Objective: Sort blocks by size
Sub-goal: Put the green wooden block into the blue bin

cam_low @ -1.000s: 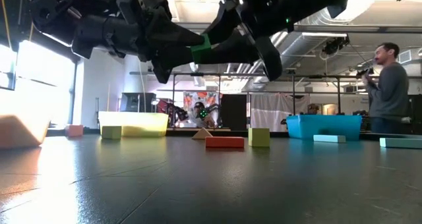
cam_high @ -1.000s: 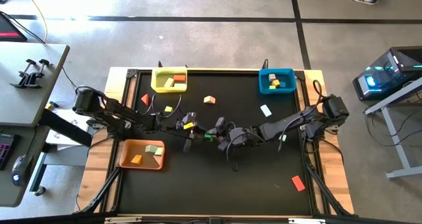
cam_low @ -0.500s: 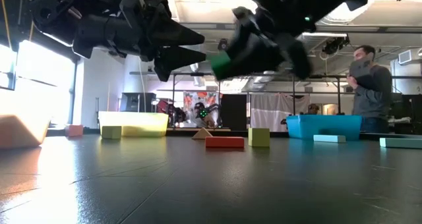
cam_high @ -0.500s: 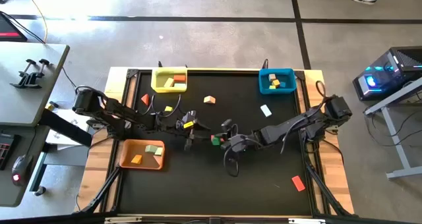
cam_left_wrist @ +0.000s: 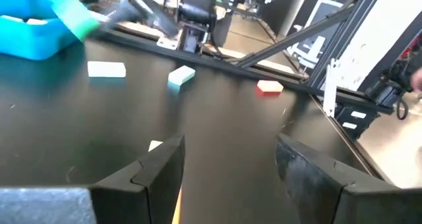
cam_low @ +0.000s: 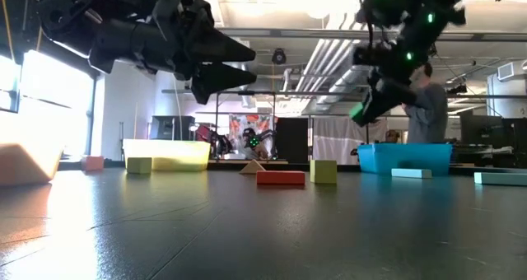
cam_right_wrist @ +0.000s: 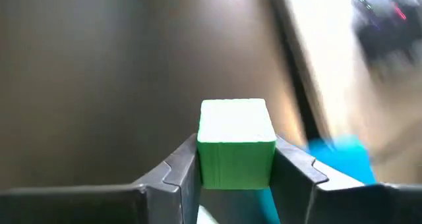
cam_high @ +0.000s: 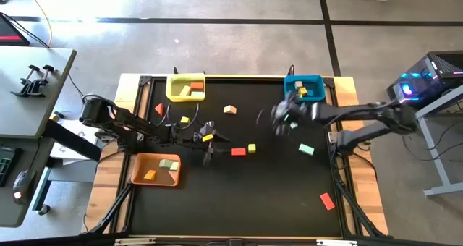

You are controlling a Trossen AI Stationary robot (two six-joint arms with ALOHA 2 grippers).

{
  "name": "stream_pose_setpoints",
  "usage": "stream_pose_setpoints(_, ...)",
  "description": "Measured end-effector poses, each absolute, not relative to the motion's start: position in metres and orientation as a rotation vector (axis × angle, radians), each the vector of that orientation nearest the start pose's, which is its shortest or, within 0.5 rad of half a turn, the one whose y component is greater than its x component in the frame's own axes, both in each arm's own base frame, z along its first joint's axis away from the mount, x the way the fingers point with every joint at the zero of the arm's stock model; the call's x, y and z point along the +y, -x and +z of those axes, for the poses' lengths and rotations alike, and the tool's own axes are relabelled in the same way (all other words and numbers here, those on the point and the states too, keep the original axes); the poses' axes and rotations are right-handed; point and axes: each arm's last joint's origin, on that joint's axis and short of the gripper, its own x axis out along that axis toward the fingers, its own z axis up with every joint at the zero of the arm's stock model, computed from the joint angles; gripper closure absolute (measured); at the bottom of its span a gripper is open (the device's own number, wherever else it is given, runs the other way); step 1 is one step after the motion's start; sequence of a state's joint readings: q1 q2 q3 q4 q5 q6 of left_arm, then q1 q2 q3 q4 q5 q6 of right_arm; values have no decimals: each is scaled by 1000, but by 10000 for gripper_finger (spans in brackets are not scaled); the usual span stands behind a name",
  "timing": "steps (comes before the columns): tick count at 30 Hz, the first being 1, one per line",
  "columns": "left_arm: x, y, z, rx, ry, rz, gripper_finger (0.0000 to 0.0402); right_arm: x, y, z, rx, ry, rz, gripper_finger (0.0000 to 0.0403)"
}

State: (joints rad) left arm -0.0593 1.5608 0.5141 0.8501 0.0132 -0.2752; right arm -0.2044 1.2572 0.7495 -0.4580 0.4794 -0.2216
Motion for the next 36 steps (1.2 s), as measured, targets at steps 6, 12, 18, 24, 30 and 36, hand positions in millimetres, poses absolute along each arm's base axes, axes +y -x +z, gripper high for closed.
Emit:
stream_pose_setpoints(6,-17,-286,166,213,253,-42,183,-131,-167,207,827,13,-983,272)
stream_pose_setpoints(12,-16,-286,166,207,240,8,183,-172,-131,194,732,-180,-1205,263)
stream_pose_setpoints(18,-16,-286,166,207,239,12,183,-188,-125,185,659,-249,-1307,258)
stream_pose_setpoints(24,-16,-286,165,211,245,13,184,-193,-128,184,578,-276,-1409,256)
stream_pose_setpoints(30,-16,-286,165,212,247,13,184,-195,-130,174,528,-436,-1417,255)
stream_pose_setpoints(36,-16,-286,165,212,248,13,184,-194,-134,166,545,-479,-1402,244)
